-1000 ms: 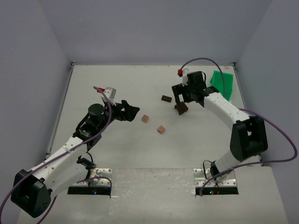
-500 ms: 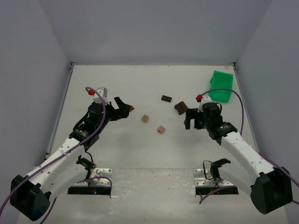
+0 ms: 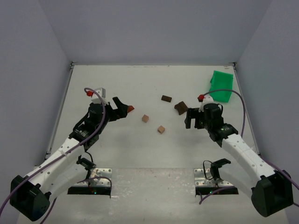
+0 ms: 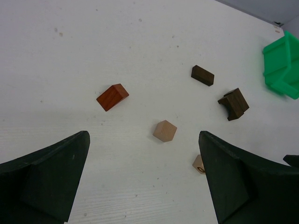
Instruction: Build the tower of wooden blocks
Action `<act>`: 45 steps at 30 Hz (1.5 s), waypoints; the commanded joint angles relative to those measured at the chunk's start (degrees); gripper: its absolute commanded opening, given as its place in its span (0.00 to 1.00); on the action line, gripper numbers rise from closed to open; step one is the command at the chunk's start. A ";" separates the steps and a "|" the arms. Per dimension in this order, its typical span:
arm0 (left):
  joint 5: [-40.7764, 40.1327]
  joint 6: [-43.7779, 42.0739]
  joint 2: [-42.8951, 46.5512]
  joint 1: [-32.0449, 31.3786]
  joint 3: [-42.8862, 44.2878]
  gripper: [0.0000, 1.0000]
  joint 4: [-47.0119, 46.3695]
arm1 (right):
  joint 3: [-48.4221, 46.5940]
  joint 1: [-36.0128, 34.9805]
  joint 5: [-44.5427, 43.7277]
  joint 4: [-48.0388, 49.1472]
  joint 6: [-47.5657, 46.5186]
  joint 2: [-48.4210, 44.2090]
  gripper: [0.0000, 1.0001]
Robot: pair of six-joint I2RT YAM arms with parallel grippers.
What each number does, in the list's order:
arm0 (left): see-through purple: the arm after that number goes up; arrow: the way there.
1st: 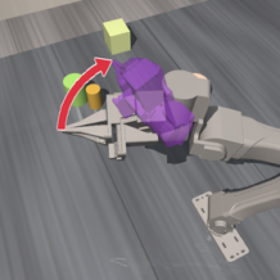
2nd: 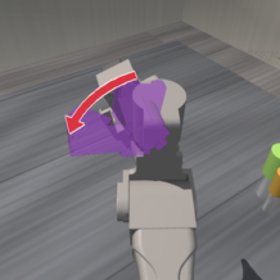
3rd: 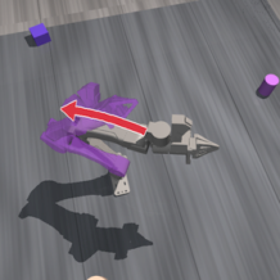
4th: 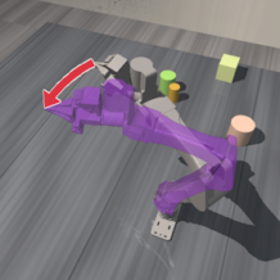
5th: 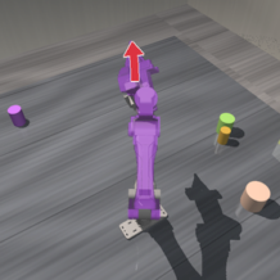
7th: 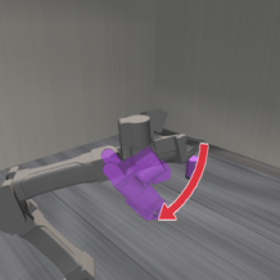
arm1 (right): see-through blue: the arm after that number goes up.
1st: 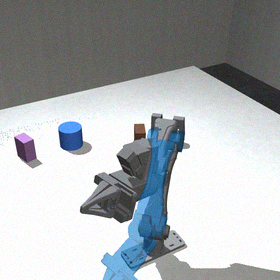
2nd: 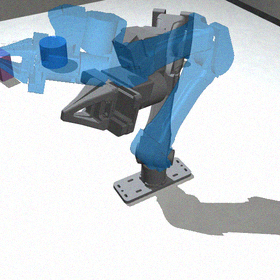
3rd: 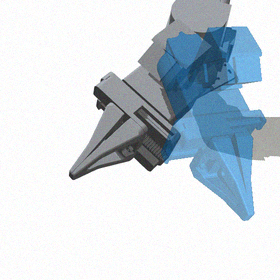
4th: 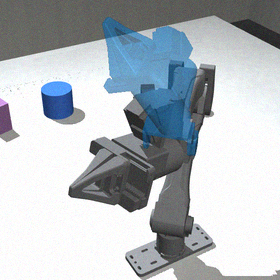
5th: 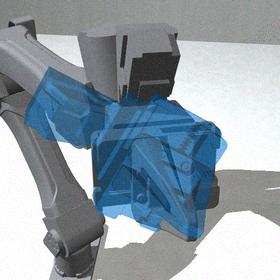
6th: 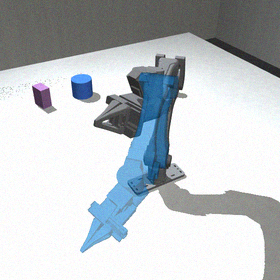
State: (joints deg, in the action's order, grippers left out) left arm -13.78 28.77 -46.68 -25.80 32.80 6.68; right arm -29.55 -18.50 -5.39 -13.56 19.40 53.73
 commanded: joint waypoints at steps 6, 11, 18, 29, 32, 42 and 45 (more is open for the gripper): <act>2.51 -1.69 -3.44 0.23 0.92 1.00 -5.20 | 0.44 0.03 7.69 5.83 -2.02 0.14 0.99; 2.61 -1.97 -4.82 0.23 1.74 1.00 -5.00 | -0.50 -3.61 7.78 5.56 -4.96 1.64 0.99; 4.32 -1.89 -4.15 0.20 3.83 1.00 -3.39 | 0.08 -7.59 5.04 8.28 -6.21 0.85 0.99; 9.12 -1.02 -5.60 0.23 7.59 1.00 -0.10 | 1.40 -8.07 1.91 12.29 -4.96 1.01 0.99; 8.72 -0.94 -7.88 0.23 10.67 1.00 3.61 | 2.09 -8.12 2.02 15.11 -4.50 0.85 0.99; 10.53 -0.65 -9.22 0.14 11.68 1.00 5.43 | 2.69 -8.13 2.56 16.88 -3.96 2.22 0.99; 10.82 -0.74 -9.13 0.23 11.92 1.00 5.65 | 2.84 -8.19 3.44 17.08 -4.04 2.11 0.99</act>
State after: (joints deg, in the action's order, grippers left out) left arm -3.88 27.51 -56.27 -25.80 42.33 12.99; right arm -26.76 -26.14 -2.30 0.13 15.00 55.86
